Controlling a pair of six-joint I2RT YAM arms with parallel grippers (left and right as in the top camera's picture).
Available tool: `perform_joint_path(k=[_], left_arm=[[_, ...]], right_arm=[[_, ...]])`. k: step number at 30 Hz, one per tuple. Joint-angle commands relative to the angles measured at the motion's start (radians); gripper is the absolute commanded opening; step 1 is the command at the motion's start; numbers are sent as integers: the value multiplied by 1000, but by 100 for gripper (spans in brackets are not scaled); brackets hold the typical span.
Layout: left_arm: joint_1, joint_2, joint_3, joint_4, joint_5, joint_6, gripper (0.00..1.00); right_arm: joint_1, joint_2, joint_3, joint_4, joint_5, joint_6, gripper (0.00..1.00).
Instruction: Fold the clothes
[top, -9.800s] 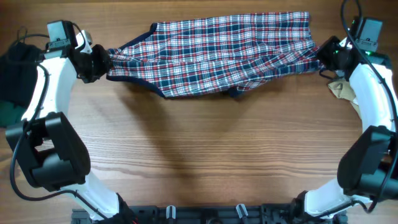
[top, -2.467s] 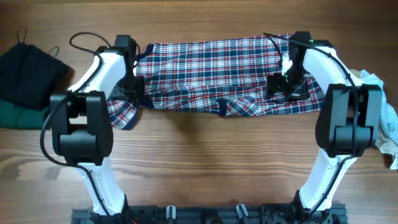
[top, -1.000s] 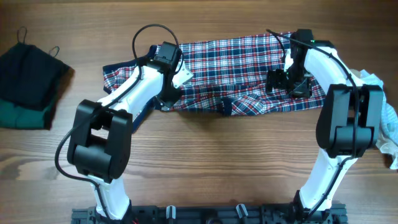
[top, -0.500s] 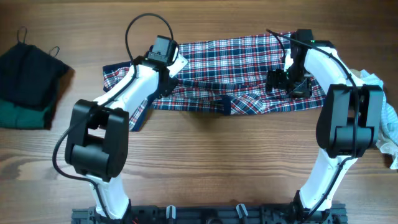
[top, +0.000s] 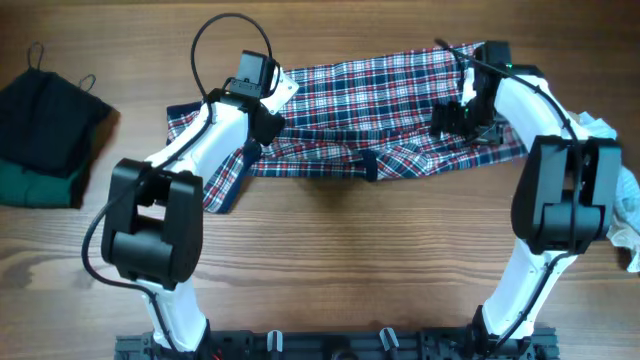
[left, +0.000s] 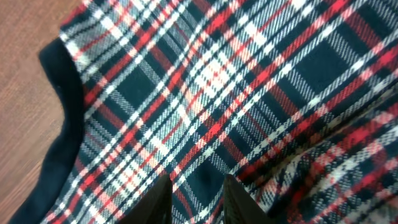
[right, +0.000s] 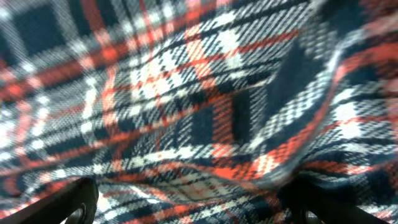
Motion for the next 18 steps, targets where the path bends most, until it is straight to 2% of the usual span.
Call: perform_joint_path(k=[1, 4, 6, 9, 11, 13, 15, 18], left_arm=[[9, 38, -5, 3, 18, -3, 29], [16, 29, -4, 21, 42, -48, 34], [23, -2, -4, 37, 87, -87, 41], [39, -35, -4, 31, 95, -91, 46], [63, -42, -4, 19, 96, -172, 45], [95, -61, -4, 14, 107, -325, 42], [124, -100, -4, -24, 214, -441, 42], [147, -116, -5, -84, 223, -602, 29]], right_arm=[[-3, -37, 12, 40, -74, -27, 98], [-3, -69, 12, 59, -74, -30, 98], [-3, -111, 12, 64, -62, -29, 99], [-3, -163, 12, 64, 13, -29, 100], [-3, -183, 12, 71, 52, -108, 99], [-8, -183, 11, 67, 152, -124, 100], [-30, -183, 9, 53, 171, -124, 100], [-69, -179, -16, 88, 159, -134, 95]])
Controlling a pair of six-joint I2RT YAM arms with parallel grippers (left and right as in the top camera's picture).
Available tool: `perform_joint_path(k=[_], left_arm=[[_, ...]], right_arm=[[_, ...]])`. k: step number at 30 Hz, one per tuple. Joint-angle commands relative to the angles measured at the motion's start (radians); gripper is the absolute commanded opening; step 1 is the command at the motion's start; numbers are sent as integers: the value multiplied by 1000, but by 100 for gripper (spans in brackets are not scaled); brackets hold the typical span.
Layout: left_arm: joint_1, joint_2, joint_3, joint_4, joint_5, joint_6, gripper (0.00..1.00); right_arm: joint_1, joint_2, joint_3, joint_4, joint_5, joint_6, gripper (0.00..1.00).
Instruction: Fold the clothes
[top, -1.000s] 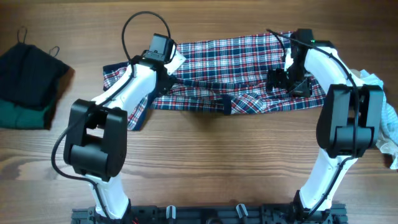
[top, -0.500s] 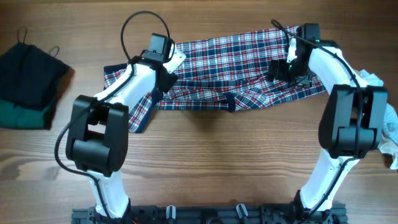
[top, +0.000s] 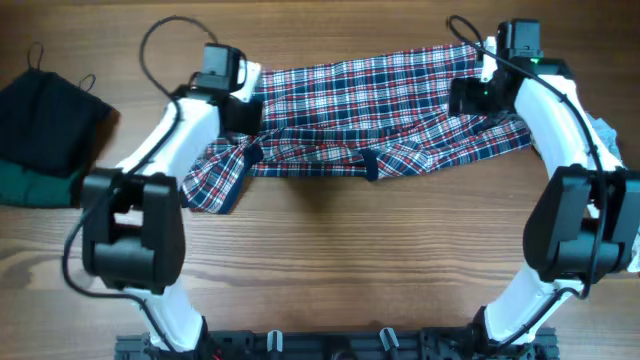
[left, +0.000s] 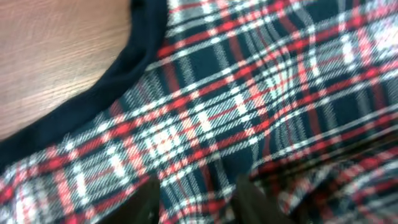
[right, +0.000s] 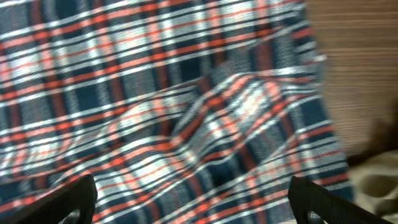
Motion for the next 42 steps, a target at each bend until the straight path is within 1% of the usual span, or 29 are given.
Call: perform_joint_path(k=[1, 2, 3, 4, 5, 6, 9, 11, 13, 14, 16, 20, 22, 26, 29, 32, 34, 39, 40, 41, 42], left_arm=[[28, -48, -5, -66, 67, -274, 26], [35, -36, -5, -109, 66, -315, 23], [39, -28, -5, -133, 66, -333, 21], [47, -19, -5, -166, 66, -356, 18], [51, -18, -5, -191, 67, -371, 15], [53, -17, -5, -209, 67, -385, 15], [54, -17, -10, -233, 60, -384, 15], [58, -17, -26, -220, 14, -384, 16], [67, -15, -58, -190, -17, -384, 17], [90, -5, -115, -132, -20, -384, 18], [108, 5, -153, -90, -21, -384, 18], [154, 39, -180, -51, -32, -378, 17], [182, 43, -180, -25, -32, -316, 17], [218, 43, -180, 28, -40, -203, 17], [237, 43, -180, 45, -43, -152, 18], [239, 40, -175, 62, -39, -117, 19], [235, 29, -143, 46, -38, -118, 20], [236, -42, 4, -76, 12, -122, 20], [236, -62, 35, -97, 14, -145, 22], [236, -78, 53, -105, 14, -171, 25], [236, -95, 58, -101, 22, -193, 27]], right_arm=[[-47, -8, -26, 40, 17, -53, 83], [-54, -2, -35, 56, -7, -77, 67], [-58, 8, -40, 74, -39, -106, 58], [-58, 30, -42, 95, -61, -153, 33], [-57, 48, -42, 111, -59, -165, 13], [-58, 64, -42, 125, -59, -178, 5], [-58, 142, -42, 182, -59, -178, 4], [-58, 173, -42, 185, -59, -177, 4], [-58, 202, -43, 164, -58, -175, 4], [-58, 206, -44, 135, -58, -169, 4], [-58, 206, -44, 117, -57, -147, 4], [-61, 206, -46, 43, -42, -75, 4], [-61, 206, -47, -27, -6, -11, 4], [-61, 206, -47, -177, -6, 93, 4], [-61, 206, -47, -229, -6, 139, 4], [-61, 202, -45, -237, -6, 136, 4], [-61, 180, -12, -248, -6, 136, 4], [-60, 27, 90, -293, -15, 136, 4], [-59, -17, 111, -302, -36, 135, 5], [-57, -50, 123, -303, -61, 119, 6], [-49, -92, 138, -298, -147, 2, 8]])
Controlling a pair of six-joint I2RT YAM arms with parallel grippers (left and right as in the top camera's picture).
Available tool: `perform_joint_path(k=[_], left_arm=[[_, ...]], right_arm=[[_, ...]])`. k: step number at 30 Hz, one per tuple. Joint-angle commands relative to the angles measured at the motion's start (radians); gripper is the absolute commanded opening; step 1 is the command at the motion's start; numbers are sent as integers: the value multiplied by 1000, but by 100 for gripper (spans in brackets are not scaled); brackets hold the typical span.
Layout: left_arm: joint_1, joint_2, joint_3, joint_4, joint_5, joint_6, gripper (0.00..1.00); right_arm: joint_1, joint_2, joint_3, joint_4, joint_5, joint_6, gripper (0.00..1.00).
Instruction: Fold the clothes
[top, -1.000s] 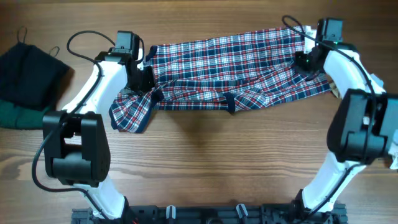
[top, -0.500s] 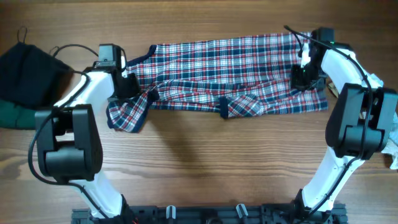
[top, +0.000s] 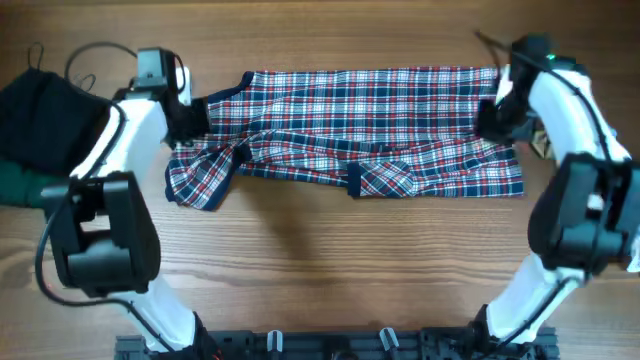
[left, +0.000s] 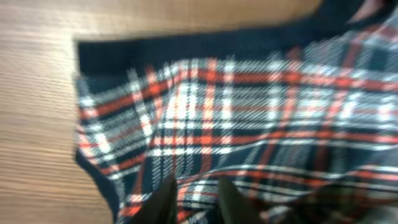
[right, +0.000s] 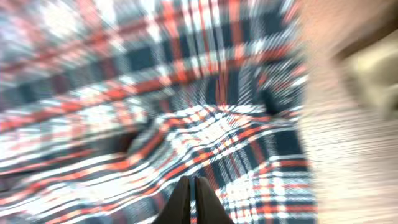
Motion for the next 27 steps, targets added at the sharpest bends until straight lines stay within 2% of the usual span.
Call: perform_joint_path(k=[1, 4, 9, 11, 18, 22, 24, 27], left_arm=[[7, -92, 56, -4, 51, -72, 28], [7, -87, 55, -26, 170, -114, 28], [7, -84, 39, -64, 195, -143, 29], [7, -84, 24, -64, 192, -142, 29], [7, -83, 1, -63, 146, -142, 35], [7, -83, 1, -65, 146, -142, 36], [7, -83, 1, -66, 144, -142, 37], [7, -83, 1, -61, 138, -138, 38]], right_arm=[[26, -147, 65, 10, -196, -235, 11], [92, -166, 65, 32, -343, -555, 30], [242, -113, 53, 157, -472, -1023, 33], [296, -83, 53, 154, -476, -1131, 32], [447, 65, 52, 102, -496, -1160, 33], [476, 117, 52, 109, -491, -1166, 31], [476, 137, 52, 111, -487, -1186, 28], [476, 154, 52, 112, -417, -1185, 27]])
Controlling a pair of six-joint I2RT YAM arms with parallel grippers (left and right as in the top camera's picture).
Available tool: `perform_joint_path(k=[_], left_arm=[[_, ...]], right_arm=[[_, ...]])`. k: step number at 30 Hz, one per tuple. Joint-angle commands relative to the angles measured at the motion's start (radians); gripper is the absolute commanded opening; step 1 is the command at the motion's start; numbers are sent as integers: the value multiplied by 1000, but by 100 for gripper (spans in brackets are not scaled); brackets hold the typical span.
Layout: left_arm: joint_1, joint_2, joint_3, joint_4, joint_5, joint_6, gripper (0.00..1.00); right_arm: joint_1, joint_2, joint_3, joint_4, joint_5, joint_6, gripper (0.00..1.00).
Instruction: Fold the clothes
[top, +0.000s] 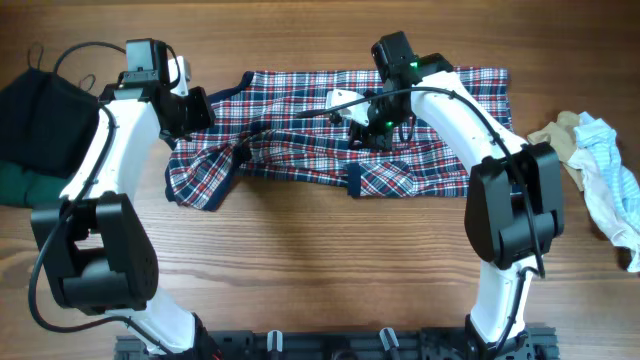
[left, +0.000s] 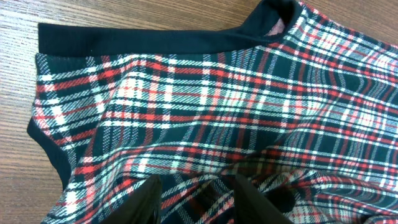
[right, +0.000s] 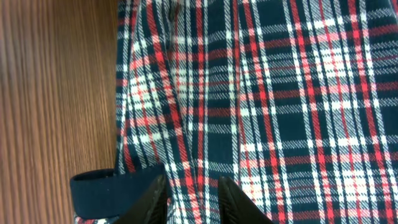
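A red, white and navy plaid garment (top: 440, 95) lies spread across the back of the table, with its left sleeve (top: 200, 175) bunched toward the front. My left gripper (top: 190, 112) sits over its left end. In the left wrist view the navy band (left: 155, 40) edges the plaid, and the gripper (left: 191, 202) is open with rumpled cloth under the gap. My right gripper (top: 372, 128) hovers over the garment's middle. In the right wrist view it (right: 194, 199) is slightly open above flat plaid, beside a navy cuff (right: 106, 186).
A black garment (top: 45, 110) lies on a green one (top: 30, 185) at the far left. A loose heap of beige and blue-white clothes (top: 590, 150) sits at the right edge. Bare wooden table (top: 320, 270) stretches along the front.
My right gripper was shut at the garment's right edge; it now stands slightly open over the middle. The left gripper has barely moved and its fingers are wider apart. The garment lies unchanged.
At first the garment lay crumpled and slanted, with both grippers on it near the middle. Then the grippers stood further apart and the cloth was wider. Later it lay stretched flat between them at its two ends. Now the right gripper has left the right edge.
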Motion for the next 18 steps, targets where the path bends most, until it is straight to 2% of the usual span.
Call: perform_joint_path(k=[1, 3, 10, 18], left_arm=[[7, -2, -12, 2, -18, -5, 40], [7, -2, -12, 2, -23, -2, 43], [7, -2, -12, 5, -25, -2, 43], [7, -2, -12, 5, -25, -2, 43]], right_arm=[[-1, 42, -3, 0, 59, -27, 28], [-1, 56, -3, -6, 88, -27, 28], [-2, 76, -19, -26, 143, -35, 27], [-2, 76, -101, 33, 173, -57, 27]])
